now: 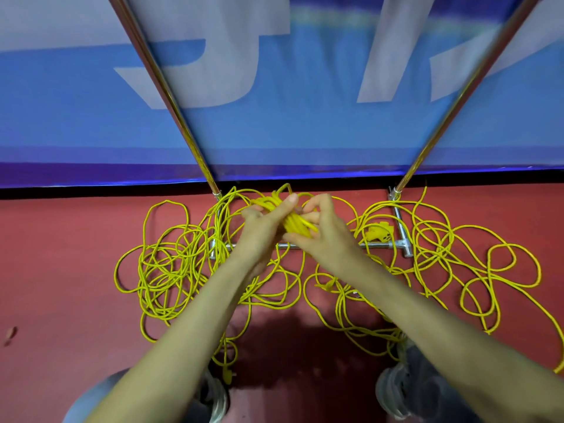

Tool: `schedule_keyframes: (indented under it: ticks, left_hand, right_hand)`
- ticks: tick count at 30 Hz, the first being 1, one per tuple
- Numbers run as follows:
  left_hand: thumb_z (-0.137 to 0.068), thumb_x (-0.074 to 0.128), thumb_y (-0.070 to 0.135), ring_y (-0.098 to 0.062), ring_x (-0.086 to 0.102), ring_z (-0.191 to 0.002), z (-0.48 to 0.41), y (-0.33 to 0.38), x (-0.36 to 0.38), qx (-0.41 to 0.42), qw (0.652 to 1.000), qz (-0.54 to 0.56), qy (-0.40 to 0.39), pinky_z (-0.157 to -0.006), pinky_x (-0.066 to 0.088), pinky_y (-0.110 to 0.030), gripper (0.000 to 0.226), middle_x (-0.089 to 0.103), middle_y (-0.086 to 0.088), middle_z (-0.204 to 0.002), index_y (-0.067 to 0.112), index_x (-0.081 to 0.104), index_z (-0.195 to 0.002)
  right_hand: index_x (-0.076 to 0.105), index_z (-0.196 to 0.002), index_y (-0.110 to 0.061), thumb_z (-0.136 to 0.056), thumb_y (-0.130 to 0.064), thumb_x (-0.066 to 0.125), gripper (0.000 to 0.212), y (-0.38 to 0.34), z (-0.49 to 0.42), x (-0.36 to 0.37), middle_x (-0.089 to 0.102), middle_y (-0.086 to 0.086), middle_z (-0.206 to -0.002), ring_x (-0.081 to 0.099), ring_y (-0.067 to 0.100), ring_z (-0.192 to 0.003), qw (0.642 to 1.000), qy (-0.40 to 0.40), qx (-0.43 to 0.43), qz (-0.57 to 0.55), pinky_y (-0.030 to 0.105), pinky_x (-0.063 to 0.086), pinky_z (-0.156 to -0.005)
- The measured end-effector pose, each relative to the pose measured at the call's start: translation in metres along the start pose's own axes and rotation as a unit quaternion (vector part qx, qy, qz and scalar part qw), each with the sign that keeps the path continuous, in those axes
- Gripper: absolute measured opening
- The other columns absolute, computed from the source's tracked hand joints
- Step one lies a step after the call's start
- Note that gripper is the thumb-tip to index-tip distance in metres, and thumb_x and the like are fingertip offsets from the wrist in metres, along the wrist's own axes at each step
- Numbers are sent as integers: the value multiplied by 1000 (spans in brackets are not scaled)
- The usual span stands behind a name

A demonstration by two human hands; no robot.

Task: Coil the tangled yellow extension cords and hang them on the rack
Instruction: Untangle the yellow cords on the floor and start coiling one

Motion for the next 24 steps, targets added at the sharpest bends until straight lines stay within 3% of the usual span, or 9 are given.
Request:
schedule_keyframes:
  ticks: [3, 5, 8, 10, 13, 15, 18, 21, 24]
  left_hand:
    - [-85, 69, 3, -13, 62, -54, -1, -2, -15, -25, 998, 24, 49, -46, 50, -26, 62, 57, -12, -82, -2, 27, -131]
    - [-88, 63, -4, -15, 63, -49, -2, -1, -16, -37, 998, 42, 35, -44, 51, -29, 59, 60, -12, -75, 2, 26, -133]
    - [-91, 61, 0, -16, 61, -45, 1, 11, -13, -24, 1000, -10, -1, -41, 51, -30, 46, 60, -8, -61, 8, 26, -120]
    - [-93, 59, 0, -15, 63, -47, 1, 18, -15, -10, 999, -47, -13, -42, 53, -29, 41, 62, -8, -66, 7, 26, -117]
    - [-95, 56, 1, -6, 52, -42, -2, 26, -26, 13, 991, -135, -10, -42, 46, -22, 33, 61, -6, -74, 16, 27, -105]
    - [-95, 56, 2, -5, 45, -43, -5, 31, -36, 24, 990, -138, -12, -46, 44, -23, 31, 59, -3, -71, 21, 32, -95]
    - [-95, 56, 4, -7, 43, -44, -7, 38, -37, 29, 990, -119, -67, -46, 45, -22, 7, 56, -7, -69, 8, 52, -91]
    - [-95, 55, 7, -9, 43, -44, -9, 34, -34, 7, 990, -100, -98, -47, 45, -21, 29, 47, -11, -74, 11, 66, -69]
    - [-95, 53, 5, -7, 42, -44, -4, 28, -24, -2, 987, -111, -114, -46, 45, -21, 17, 55, -6, -68, 7, 61, -80]
  right_hand:
    - [29, -100, -23, -76, -24, 77, 54, -8, 4, 14, 62, 7, -107, 62, 29, -102, 998, -37, -23, 48, 46, 51, -84]
    - [30, -101, -21, -78, -20, 76, 51, -11, 3, 18, 59, 10, -112, 62, 17, -102, 995, -81, -29, 49, 39, 52, -84]
    - [33, -101, -18, -84, -12, 69, 40, -18, 5, 15, 62, -1, -98, 53, -9, -64, 990, -106, -56, 70, 18, 39, -66]
    - [45, -104, -13, -89, -11, 62, 23, -13, 2, 6, 59, -2, -85, 52, -2, -59, 990, -83, -46, 101, 20, 38, -60]
    - [58, -103, -7, -93, -14, 56, 12, 12, -10, -24, 62, 2, -70, 56, 18, -58, 996, -10, 34, 86, 38, 51, -64]
    - [58, -103, -11, -95, -17, 54, 11, 27, -16, -49, 57, -1, -59, 58, 15, -49, 997, 44, 68, 1, 34, 49, -56]
    - [56, -91, -24, -96, -26, 52, 6, 34, -24, -84, 50, -2, -52, 55, 13, -42, 992, 110, 61, 9, 31, 45, -52]
    - [55, -75, -18, -94, -23, 51, 21, 51, -33, -90, 48, 1, -59, 44, 16, -50, 987, 97, 131, 8, 34, 40, -59]
    - [59, -85, -10, -93, -2, 46, 17, 53, -30, -70, 49, 5, -68, 46, 15, -56, 978, 31, 167, -123, 30, 42, -57]
Point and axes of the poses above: each hand's wrist, its own z-axis away from the middle knuckle, its own x-axis out of the palm, y = z × x, the point moved 10 cm from there along -z, towards the middle knuckle
